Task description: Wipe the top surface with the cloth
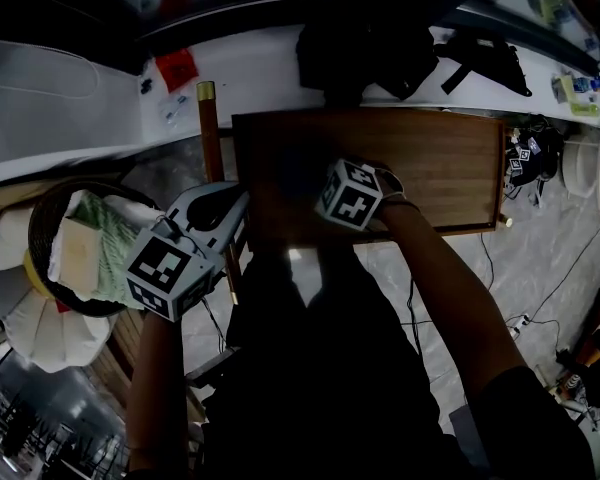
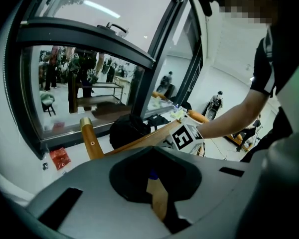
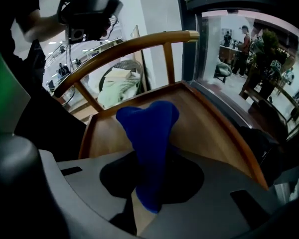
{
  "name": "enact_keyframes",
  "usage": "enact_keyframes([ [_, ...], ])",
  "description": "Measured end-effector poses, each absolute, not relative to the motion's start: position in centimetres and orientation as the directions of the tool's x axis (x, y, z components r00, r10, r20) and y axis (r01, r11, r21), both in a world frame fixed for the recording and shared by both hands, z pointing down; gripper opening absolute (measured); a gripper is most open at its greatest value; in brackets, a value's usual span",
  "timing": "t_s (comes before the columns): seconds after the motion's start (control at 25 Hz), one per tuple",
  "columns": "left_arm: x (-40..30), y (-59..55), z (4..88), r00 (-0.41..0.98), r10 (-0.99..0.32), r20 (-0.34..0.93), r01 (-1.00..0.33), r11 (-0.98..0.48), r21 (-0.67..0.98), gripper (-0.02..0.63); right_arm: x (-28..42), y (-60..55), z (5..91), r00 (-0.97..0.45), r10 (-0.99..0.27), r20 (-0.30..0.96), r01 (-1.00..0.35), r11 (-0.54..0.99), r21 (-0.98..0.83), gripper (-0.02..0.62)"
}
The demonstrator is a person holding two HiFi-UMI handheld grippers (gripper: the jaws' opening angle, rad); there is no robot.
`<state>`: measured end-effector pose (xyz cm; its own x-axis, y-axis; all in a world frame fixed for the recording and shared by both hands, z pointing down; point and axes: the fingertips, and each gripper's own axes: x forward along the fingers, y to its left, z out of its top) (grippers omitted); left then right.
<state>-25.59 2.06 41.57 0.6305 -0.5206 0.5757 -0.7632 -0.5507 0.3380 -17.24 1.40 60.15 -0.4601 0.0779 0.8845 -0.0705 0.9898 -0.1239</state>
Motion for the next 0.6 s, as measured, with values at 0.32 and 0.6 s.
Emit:
enact_keyframes([
  [0.32,-23.7,4.3,42.1,0.658,-0.468,0.59,-0.734,-0.573,0.364,0.011,-14.6,8.7,60.4,-0.451,0.154,0.879,-0.068,0.976,-0.206,0.091],
  [0.6,-20.3,6.7,43.1,0.718,-0.339,0.608,-0.654,-0.629,0.421,0.011,-13.2,12.5,60.4,-0.441,0.209,0.873,-0.079,0.96,-0.269,0.089],
])
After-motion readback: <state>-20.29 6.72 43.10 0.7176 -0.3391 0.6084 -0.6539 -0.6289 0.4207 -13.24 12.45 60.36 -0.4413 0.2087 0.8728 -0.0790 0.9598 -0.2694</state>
